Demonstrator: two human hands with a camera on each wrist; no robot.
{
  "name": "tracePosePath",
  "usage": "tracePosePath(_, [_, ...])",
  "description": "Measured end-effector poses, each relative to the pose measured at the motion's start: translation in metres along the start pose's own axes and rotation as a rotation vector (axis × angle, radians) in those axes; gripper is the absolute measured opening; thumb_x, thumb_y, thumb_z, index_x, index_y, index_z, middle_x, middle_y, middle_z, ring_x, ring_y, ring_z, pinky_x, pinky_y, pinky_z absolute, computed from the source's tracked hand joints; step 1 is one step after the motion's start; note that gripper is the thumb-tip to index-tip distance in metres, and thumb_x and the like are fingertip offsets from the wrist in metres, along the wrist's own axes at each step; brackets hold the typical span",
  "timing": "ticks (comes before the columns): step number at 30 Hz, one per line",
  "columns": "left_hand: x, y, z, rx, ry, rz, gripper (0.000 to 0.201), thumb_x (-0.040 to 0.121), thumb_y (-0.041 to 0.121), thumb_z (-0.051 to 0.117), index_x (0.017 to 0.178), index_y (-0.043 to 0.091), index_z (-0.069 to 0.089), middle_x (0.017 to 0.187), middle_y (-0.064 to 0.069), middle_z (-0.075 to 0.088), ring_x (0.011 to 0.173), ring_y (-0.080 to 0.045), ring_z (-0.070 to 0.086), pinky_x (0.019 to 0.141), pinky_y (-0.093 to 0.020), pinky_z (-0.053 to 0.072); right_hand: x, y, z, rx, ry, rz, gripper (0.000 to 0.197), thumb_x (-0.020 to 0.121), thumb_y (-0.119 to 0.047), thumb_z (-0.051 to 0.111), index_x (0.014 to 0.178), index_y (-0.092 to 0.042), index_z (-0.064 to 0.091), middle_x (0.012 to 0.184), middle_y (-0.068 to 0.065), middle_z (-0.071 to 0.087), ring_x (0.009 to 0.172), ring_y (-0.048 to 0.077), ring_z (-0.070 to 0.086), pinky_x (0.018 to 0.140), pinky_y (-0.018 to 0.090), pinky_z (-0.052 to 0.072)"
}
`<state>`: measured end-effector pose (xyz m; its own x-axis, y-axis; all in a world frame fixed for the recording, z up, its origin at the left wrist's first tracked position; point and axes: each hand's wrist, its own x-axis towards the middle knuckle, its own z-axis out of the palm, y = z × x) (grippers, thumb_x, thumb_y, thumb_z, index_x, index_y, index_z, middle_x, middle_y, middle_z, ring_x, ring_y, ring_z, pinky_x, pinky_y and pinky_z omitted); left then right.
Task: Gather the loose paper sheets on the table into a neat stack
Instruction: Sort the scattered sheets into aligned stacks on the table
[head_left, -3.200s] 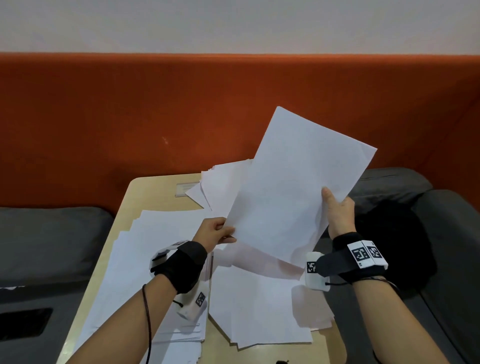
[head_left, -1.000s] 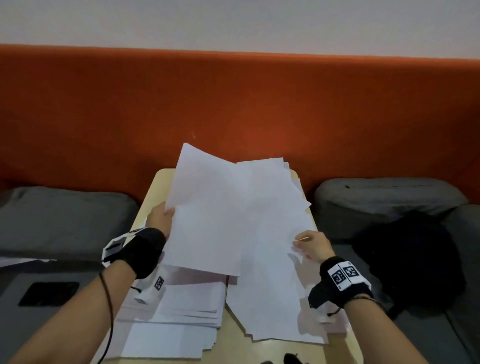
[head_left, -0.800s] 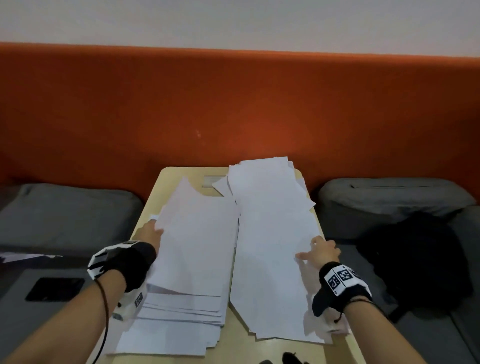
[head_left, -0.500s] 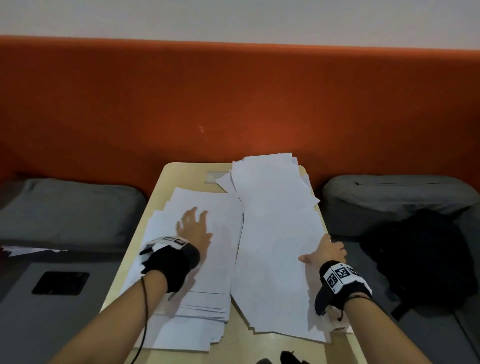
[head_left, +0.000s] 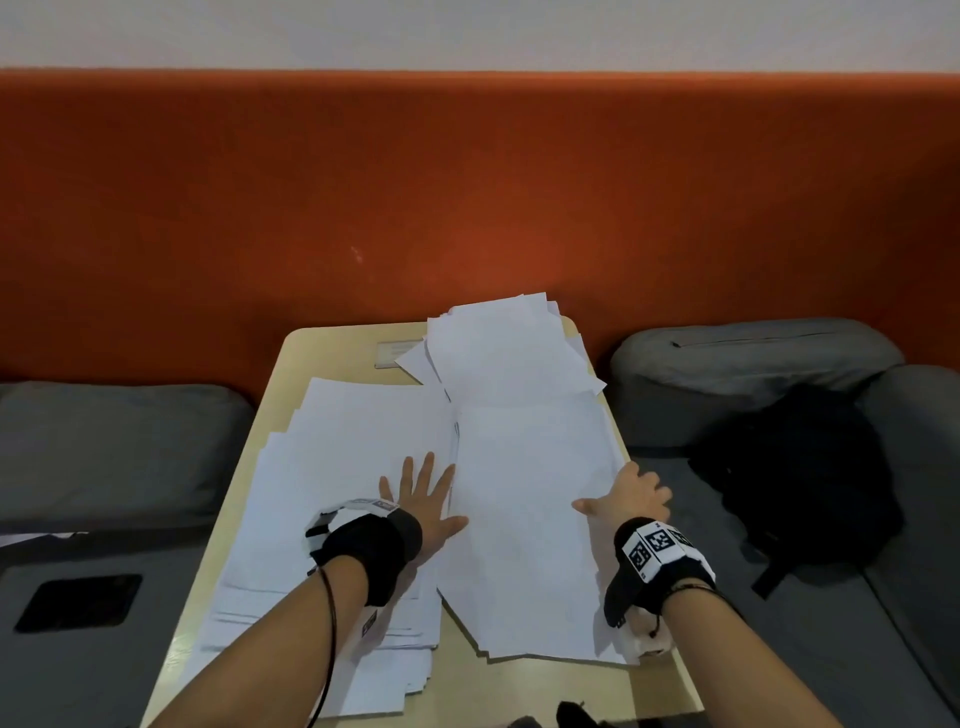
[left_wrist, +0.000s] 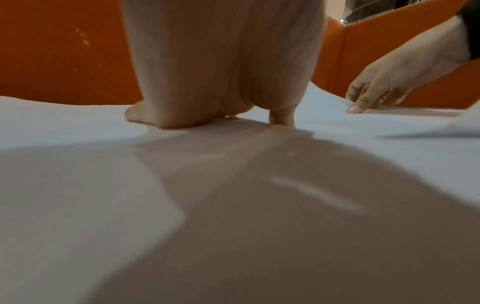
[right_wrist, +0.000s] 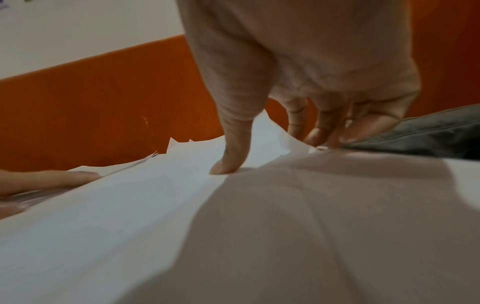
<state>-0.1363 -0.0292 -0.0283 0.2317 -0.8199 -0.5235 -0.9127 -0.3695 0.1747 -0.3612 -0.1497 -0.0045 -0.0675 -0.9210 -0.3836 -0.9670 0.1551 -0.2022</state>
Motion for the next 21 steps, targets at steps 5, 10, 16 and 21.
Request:
tracePosePath(5, [-0.004,0.004,-0.007,-0.256,0.066,0.034,0.070,0.089,0.041,0.053,0.147,0.032,0.015,0.156,-0.001,-0.018,0.141,-0.026,-0.026,0.109,-0.053,-0.019,0.003,0.004,0.002,0.063,-0.008,-0.066,0.050,0.076,-0.039,0.074,0.111,-0.014,0.047,0.121,0.011,0.054,0.117,0.031,0.044,0.097,0.042,0.035])
tracePosePath(10, [-0.008,0.004,-0.019,-0.626,0.185,0.105,0.026,0.086,0.013,0.060,0.110,0.019,0.051,0.154,-0.004,0.016,0.145,-0.020,0.006,0.116,-0.029,0.009,0.009,0.012,-0.006,0.783,-0.092,-0.271,0.014,0.081,0.000,0.067,0.090,-0.006,0.059,0.096,0.014,0.064,0.083,0.027,0.061,0.066,0.025,0.046])
tracePosePath(16, [-0.018,0.008,-0.037,-1.273,0.176,0.171,0.024,0.088,-0.002,0.056,0.110,0.008,0.052,0.104,-0.006,0.061,0.095,-0.021,0.060,0.070,-0.013,0.050,0.010,0.005,-0.037,1.224,-0.022,-0.367,0.015,0.087,0.002,0.059,0.097,-0.008,0.065,0.091,0.004,0.069,0.077,0.013,0.068,0.073,0.029,0.054])
tracePosePath(21, [-0.020,0.017,-0.038,-1.253,0.134,0.216,0.027,0.088,-0.004,0.054,0.111,0.008,0.057,0.102,-0.004,0.063,0.088,-0.014,0.062,0.065,-0.012,0.050,0.003,-0.008,-0.054,1.187,-0.125,-0.368,0.033,0.084,0.000,0.065,0.117,-0.005,0.060,0.109,0.010,0.066,0.098,0.026,0.063,0.091,0.040,0.049])
